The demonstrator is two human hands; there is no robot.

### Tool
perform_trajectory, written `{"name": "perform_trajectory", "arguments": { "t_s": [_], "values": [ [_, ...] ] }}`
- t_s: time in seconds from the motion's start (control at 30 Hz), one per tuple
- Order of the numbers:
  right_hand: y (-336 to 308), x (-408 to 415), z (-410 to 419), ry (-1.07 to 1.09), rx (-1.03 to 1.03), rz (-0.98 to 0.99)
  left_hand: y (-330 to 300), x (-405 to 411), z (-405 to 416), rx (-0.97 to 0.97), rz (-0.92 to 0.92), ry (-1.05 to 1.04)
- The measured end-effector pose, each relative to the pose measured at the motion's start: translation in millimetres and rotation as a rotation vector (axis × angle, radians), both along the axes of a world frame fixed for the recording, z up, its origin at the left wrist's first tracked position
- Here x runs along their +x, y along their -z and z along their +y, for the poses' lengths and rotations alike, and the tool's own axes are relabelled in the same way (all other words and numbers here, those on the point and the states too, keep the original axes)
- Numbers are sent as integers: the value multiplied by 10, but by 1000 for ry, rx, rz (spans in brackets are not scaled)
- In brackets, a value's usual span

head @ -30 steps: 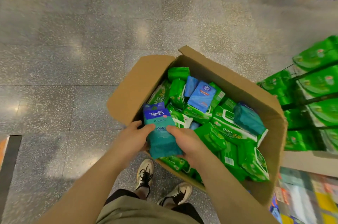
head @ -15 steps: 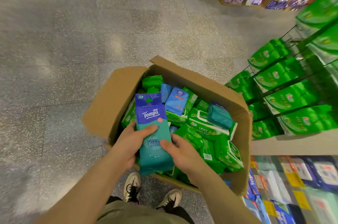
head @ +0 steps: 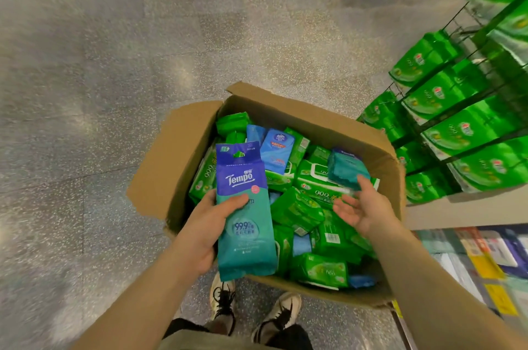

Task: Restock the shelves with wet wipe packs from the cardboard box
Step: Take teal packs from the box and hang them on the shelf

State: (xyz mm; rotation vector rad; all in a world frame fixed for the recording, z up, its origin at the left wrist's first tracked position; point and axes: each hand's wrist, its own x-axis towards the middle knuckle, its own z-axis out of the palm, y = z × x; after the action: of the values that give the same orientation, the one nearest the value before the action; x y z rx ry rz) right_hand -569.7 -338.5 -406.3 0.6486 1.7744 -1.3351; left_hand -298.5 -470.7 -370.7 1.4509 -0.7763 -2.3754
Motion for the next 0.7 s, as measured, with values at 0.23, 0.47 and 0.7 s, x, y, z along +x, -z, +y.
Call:
{"name": "perform_trajectory", "arguments": {
  "t_s": [0.23,0.47,0.7],
  "values": [
    [249,-270,-181,60,-61,-8,17,96,40,-48,-17,3],
    [-96,146,162,-138,-151,414,3,204,94,-50,-40,0],
    [-924,681,515,-29,-348,494,-102,-3,137,6,3,59]
  ]
}}
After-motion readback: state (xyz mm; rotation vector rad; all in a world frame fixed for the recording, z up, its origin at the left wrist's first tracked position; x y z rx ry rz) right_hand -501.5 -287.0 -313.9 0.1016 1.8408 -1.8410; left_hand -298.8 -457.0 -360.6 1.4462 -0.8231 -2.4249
